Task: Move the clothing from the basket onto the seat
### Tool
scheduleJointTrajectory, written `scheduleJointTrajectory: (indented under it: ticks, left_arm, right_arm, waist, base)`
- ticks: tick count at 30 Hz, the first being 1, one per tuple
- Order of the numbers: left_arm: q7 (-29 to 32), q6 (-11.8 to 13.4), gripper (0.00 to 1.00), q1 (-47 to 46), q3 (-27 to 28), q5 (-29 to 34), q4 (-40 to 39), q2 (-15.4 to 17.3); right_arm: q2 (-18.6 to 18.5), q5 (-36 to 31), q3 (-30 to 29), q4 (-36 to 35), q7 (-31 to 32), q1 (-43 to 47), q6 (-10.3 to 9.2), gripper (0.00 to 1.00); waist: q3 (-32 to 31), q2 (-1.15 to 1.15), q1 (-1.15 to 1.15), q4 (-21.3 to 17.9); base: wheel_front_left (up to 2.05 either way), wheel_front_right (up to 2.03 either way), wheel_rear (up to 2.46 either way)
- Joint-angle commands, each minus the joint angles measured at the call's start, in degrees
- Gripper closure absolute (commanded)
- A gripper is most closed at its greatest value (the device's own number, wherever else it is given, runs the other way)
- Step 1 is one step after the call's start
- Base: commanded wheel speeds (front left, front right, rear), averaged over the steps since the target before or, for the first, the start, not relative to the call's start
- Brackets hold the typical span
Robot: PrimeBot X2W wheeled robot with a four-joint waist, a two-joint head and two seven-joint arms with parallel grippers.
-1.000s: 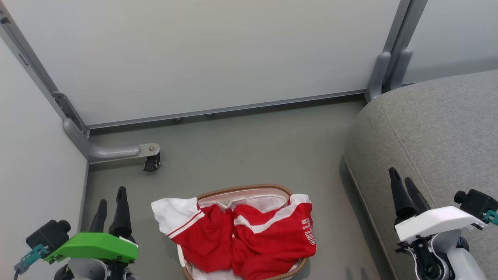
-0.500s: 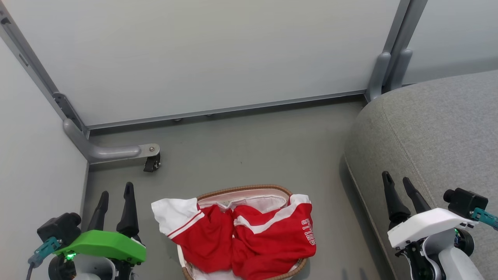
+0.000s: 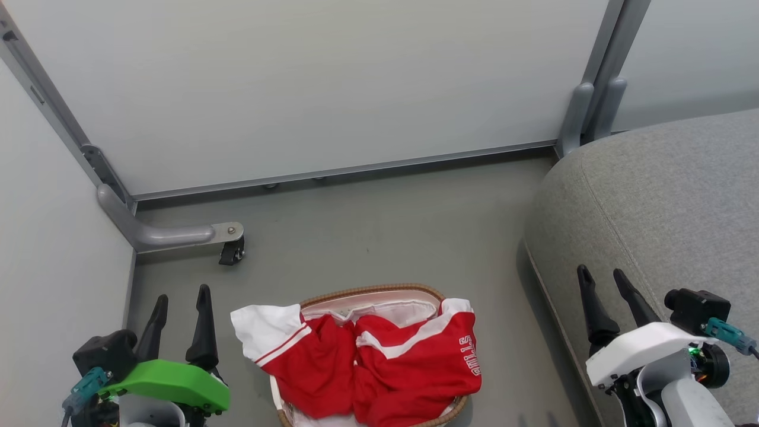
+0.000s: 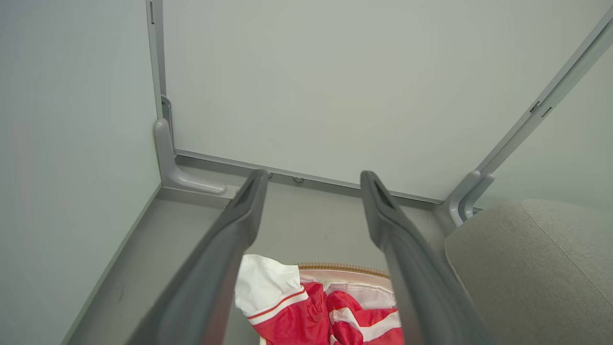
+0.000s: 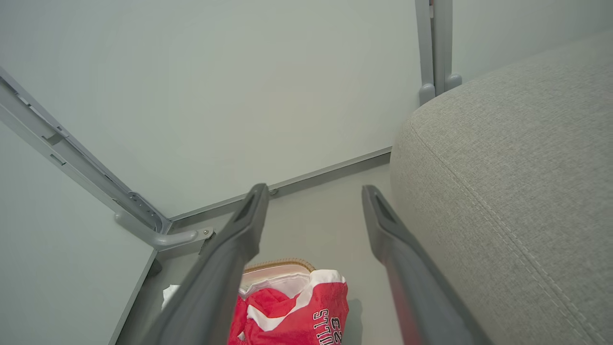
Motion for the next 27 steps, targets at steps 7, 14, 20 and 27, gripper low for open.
scheduleJointTrajectory:
  ticks: [7, 14, 20, 27]
  left_arm:
    - [-1.4, -0.2, 0.0, 0.7, 0.9, 4.9, -0.4, -0.6]
    - [-2.4, -0.4, 0.0, 0.9, 1.3, 8.3, 0.1, -1.1]
    - [-3.1, -0.5, 0.0, 1.5, 1.6, 10.8, 0.4, -1.4]
    - [-4.0, -0.5, 0.0, 2.0, 2.4, 13.5, 0.5, -2.3]
  right_arm:
    - [0.2, -5.5, -0.4, -0.5, -1.6, 0.1, 0.01, 0.0]
    - [0.6, -9.3, -0.3, -0.2, -2.5, 0.8, 0.02, 0.0]
    - [0.8, -12.3, -0.4, 0.0, -3.2, 0.8, 0.02, 0.0]
    - [1.1, -15.8, -0.8, 0.1, -4.1, 1.1, 0.02, 0.0]
  waist:
    - [0.0, 0.0, 0.0, 0.0]
    - [0.1, 0.0, 0.0, 0.0]
    - [0.3, 0.0, 0.0, -0.1]
    - [0.4, 0.0, 0.0, -0.2]
  base:
    - [0.0, 0.0, 0.0]
    - [0.0, 0.0, 0.0]
    - [0.0, 0.0, 0.0]
    - [0.0, 0.0, 0.0]
